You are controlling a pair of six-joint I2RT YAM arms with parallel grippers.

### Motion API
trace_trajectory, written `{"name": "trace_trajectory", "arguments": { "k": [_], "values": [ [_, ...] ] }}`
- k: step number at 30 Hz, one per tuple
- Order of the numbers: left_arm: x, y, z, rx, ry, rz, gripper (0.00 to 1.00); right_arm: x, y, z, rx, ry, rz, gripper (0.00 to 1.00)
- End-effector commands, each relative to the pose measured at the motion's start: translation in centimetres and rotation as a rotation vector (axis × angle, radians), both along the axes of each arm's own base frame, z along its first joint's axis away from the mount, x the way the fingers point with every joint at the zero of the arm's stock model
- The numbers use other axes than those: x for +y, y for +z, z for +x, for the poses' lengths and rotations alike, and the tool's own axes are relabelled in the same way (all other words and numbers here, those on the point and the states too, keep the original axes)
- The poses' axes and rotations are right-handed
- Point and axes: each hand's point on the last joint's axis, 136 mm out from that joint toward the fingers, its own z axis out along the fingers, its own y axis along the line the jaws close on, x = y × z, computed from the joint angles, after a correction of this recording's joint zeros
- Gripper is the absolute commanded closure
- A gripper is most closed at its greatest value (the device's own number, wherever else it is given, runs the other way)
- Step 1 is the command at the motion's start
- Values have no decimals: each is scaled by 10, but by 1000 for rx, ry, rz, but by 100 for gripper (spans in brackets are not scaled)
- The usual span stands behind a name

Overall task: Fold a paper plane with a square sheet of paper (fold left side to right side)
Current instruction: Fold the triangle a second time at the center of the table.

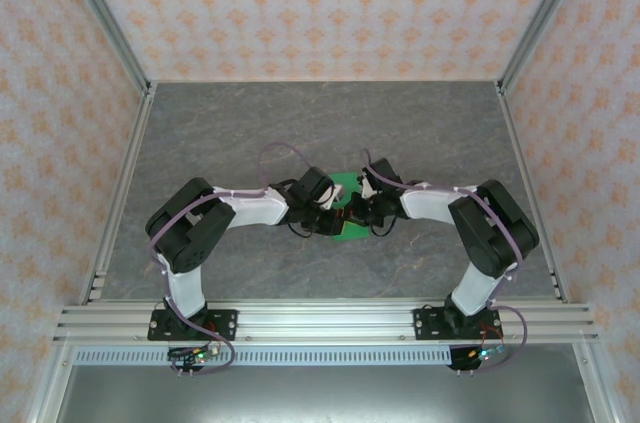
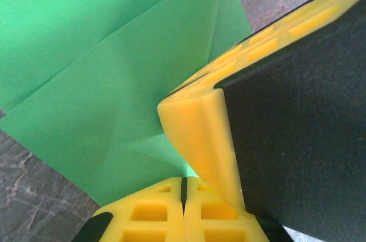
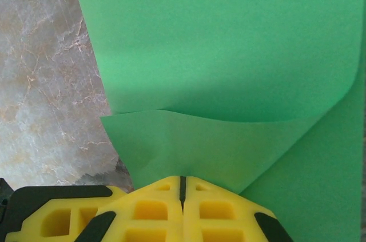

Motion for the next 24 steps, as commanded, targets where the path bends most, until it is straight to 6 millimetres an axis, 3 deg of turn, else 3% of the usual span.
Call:
{"name": "trace_trajectory", "arguments": {
  "k": [1, 12, 20, 24],
  "values": [
    [26, -38, -19, 72, 13, 155, 96, -24, -21, 2, 2, -17, -140, 100],
    [27, -40, -22, 81, 18, 148, 97, -39, -5, 33, -57, -46, -125, 100],
    [27, -42, -22, 80, 19, 142, 97, -62, -8, 56, -60, -91, -130, 100],
    [22, -37, -21, 73, 16, 114, 97, -68, 7, 62, -90, -105, -118, 100]
  ]
}}
